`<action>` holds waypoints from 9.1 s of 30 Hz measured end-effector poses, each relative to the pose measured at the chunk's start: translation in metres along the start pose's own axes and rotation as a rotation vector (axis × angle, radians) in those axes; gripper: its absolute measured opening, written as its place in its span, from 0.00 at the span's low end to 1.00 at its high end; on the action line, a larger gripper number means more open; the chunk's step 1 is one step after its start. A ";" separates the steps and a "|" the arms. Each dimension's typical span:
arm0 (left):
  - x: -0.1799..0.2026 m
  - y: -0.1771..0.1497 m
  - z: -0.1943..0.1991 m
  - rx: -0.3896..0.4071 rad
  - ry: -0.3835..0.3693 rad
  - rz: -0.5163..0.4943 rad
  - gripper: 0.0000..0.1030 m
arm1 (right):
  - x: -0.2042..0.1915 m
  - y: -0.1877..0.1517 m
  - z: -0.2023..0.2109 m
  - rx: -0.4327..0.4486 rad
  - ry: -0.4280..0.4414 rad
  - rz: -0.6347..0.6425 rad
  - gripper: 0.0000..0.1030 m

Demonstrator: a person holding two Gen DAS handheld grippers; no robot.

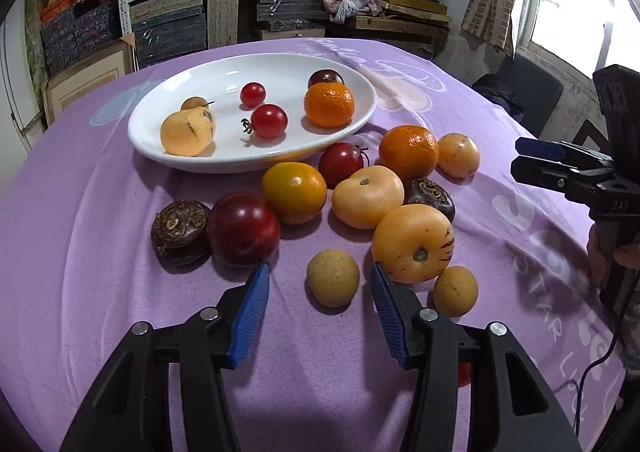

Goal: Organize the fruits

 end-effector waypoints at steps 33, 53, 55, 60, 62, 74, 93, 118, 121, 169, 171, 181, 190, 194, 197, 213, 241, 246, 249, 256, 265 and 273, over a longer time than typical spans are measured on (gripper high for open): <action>0.009 0.000 -0.002 -0.019 -0.051 -0.005 0.26 | 0.007 0.007 -0.059 -0.155 0.009 0.013 0.44; -0.060 0.075 0.052 0.178 0.049 0.159 0.26 | -0.017 0.068 0.023 0.120 0.073 0.028 0.43; -0.077 0.100 0.054 0.205 0.083 0.200 0.26 | -0.035 0.099 0.036 0.169 0.069 0.076 0.42; -0.105 0.135 0.032 0.219 0.128 0.301 0.26 | -0.071 0.160 0.016 0.248 0.149 0.099 0.25; -0.111 0.142 0.010 0.190 0.152 0.316 0.26 | -0.081 0.169 -0.017 0.213 0.184 0.098 0.25; -0.126 0.132 -0.077 0.046 0.090 0.348 0.26 | -0.041 0.141 -0.118 0.018 0.153 0.030 0.20; -0.145 0.137 0.020 0.226 0.168 0.439 0.97 | -0.083 0.165 -0.009 0.301 0.207 0.081 0.94; -0.003 -0.018 0.061 0.169 0.049 0.035 0.97 | -0.100 -0.027 0.011 -0.013 0.143 0.242 0.96; 0.018 -0.018 0.066 0.205 0.056 -0.046 0.97 | -0.093 -0.026 0.007 -0.011 0.101 0.234 0.96; 0.040 -0.037 0.044 0.035 -0.099 -0.053 0.31 | -0.089 -0.042 -0.016 -0.143 0.133 0.235 0.73; 0.025 -0.035 0.044 0.042 -0.082 -0.005 0.31 | -0.092 -0.045 -0.019 -0.159 0.135 0.249 0.73; 0.016 -0.033 0.044 0.032 -0.094 0.021 0.31 | -0.092 -0.052 -0.029 -0.217 0.175 0.231 0.48; 0.017 -0.035 0.034 -0.018 -0.120 0.032 0.31 | -0.085 -0.053 -0.035 -0.243 0.154 0.205 0.37; 0.016 -0.037 0.032 -0.027 -0.126 0.038 0.31 | -0.083 -0.053 -0.034 -0.240 0.147 0.201 0.29; 0.017 -0.038 0.032 -0.025 -0.114 0.029 0.31 | -0.085 -0.054 -0.034 -0.244 0.144 0.214 0.25; -0.027 0.074 0.058 0.140 -0.007 0.091 0.31 | -0.080 0.063 0.017 0.021 0.156 0.174 0.25; -0.118 0.144 -0.099 0.003 0.084 0.291 0.58 | -0.079 0.118 -0.190 -0.183 0.099 0.274 0.26; -0.107 0.144 -0.087 0.023 0.085 0.226 0.57 | -0.080 0.117 -0.187 -0.187 0.110 0.278 0.26; -0.093 0.141 -0.051 0.051 -0.021 0.164 0.57 | -0.077 0.122 -0.179 -0.173 0.133 0.260 0.26; -0.045 0.049 0.016 0.032 -0.076 -0.059 0.58 | -0.061 0.136 -0.155 -0.117 0.194 0.172 0.28; 0.036 -0.038 0.028 -0.004 -0.129 -0.264 0.49 | -0.067 0.144 -0.087 0.007 0.221 0.141 0.48; 0.018 -0.035 0.032 -0.004 -0.153 -0.123 0.30 | -0.063 0.149 -0.074 0.034 0.238 0.122 0.48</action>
Point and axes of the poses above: each gripper's, at about its wrist camera, not at the fingertips, and z roughly against the way its jaws point, x to its right, y to its top, the point moved 6 cm from there along -z, roughly the way its jaws point, and after that the axes turned 15 degrees about y, right-handed, at the moved point
